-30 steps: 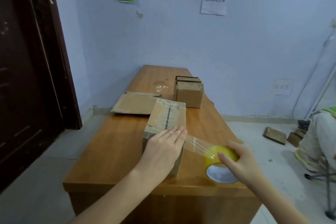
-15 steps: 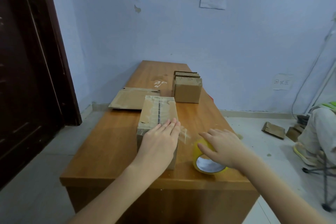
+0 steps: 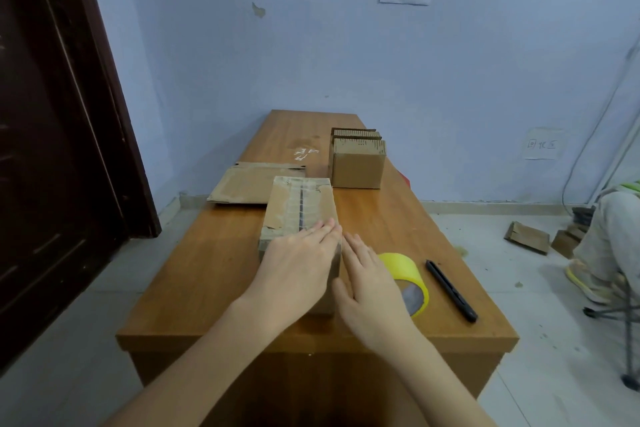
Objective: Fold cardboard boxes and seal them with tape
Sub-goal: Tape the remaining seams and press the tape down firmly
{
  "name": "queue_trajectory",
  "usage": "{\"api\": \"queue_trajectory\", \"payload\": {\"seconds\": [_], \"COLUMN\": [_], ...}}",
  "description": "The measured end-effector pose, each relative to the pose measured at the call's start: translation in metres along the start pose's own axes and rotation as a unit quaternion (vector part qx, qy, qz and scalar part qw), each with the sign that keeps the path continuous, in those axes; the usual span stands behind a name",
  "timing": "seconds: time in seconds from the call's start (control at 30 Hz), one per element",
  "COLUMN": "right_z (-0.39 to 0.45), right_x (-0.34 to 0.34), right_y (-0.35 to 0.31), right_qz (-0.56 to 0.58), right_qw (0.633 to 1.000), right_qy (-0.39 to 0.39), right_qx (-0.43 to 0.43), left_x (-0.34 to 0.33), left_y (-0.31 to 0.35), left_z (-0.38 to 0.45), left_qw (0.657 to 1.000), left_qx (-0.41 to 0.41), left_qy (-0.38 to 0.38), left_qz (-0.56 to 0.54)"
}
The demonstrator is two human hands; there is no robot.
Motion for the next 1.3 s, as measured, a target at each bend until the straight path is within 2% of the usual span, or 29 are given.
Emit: {"api": "queue_trajectory", "payload": {"seconds": [0.1, 0.13, 0.3, 0.47, 0.6, 0.67, 0.73, 0.8, 0.83, 0.9, 0.97, 1.07, 1.17, 1.3], "right_z": [-0.004, -0.004, 0.001, 0.0, -0.003, -0.005, -0.006, -0.01, -0.011, -0.009, -0.009, -0.016, -0.023, -0.021], "right_x": [-0.004, -0.005, 0.016, 0.008, -0.003, 0.001, 0.026, 0.063, 0.079, 0.092, 0.077, 0.039, 0.029, 0.027], "right_y": [-0.002, -0.002, -0.014, -0.017, -0.017, -0.015, -0.005, 0.023, 0.044, 0.091, 0.131, 0.168, 0.182, 0.184], "right_qz": [-0.138, -0.145, -0.043, -0.018, -0.125, -0.131, -0.016, 0.111, 0.138, 0.083, -0.051, -0.18, -0.212, -0.2], "right_qw": [0.99, 0.989, 0.997, 0.998, 0.991, 0.988, 0.999, 0.988, 0.977, 0.967, 0.957, 0.929, 0.919, 0.924], "right_qy": [0.021, 0.011, 0.064, 0.055, -0.05, -0.081, -0.036, 0.073, 0.123, 0.143, 0.055, -0.068, -0.057, -0.026], "right_qx": [-0.012, -0.018, 0.006, 0.002, -0.015, -0.019, -0.033, -0.08, -0.109, -0.196, -0.28, -0.315, -0.328, -0.326], "left_x": [-0.002, -0.003, -0.003, -0.002, 0.001, 0.002, 0.004, 0.005, 0.005, 0.005, 0.007, 0.008, 0.009, 0.01], "left_y": [-0.001, -0.001, -0.001, -0.003, -0.001, -0.003, -0.005, -0.007, -0.008, -0.01, -0.012, -0.013, -0.014, -0.017], "left_z": [0.001, 0.001, 0.002, 0.003, 0.003, 0.004, 0.003, 0.003, 0.004, 0.006, 0.009, 0.012, 0.012, 0.012], "left_qw": [1.0, 1.0, 1.0, 1.0, 1.0, 1.0, 1.0, 0.999, 0.999, 0.999, 0.998, 0.998, 0.998, 0.997], "left_qx": [-0.003, -0.003, -0.005, -0.005, -0.008, -0.005, -0.003, 0.001, 0.005, 0.014, 0.021, 0.029, 0.033, 0.037], "left_qy": [-0.007, -0.009, -0.012, -0.011, -0.016, -0.019, -0.026, -0.037, -0.042, -0.051, -0.053, -0.055, -0.057, -0.058], "left_qz": [0.005, 0.007, 0.007, 0.0, 0.004, 0.0, -0.002, -0.007, -0.008, -0.01, -0.015, -0.014, -0.021, -0.023]}}
Point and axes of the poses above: each hand's wrist, its own z-axis towards the middle knuckle, its own x-axis out of the back of the hand, y = z × x, the point moved 8 cm from there along z, towards the middle knuckle, and after that the axes turned 10 degrees about -y, right-handed, at the moved point
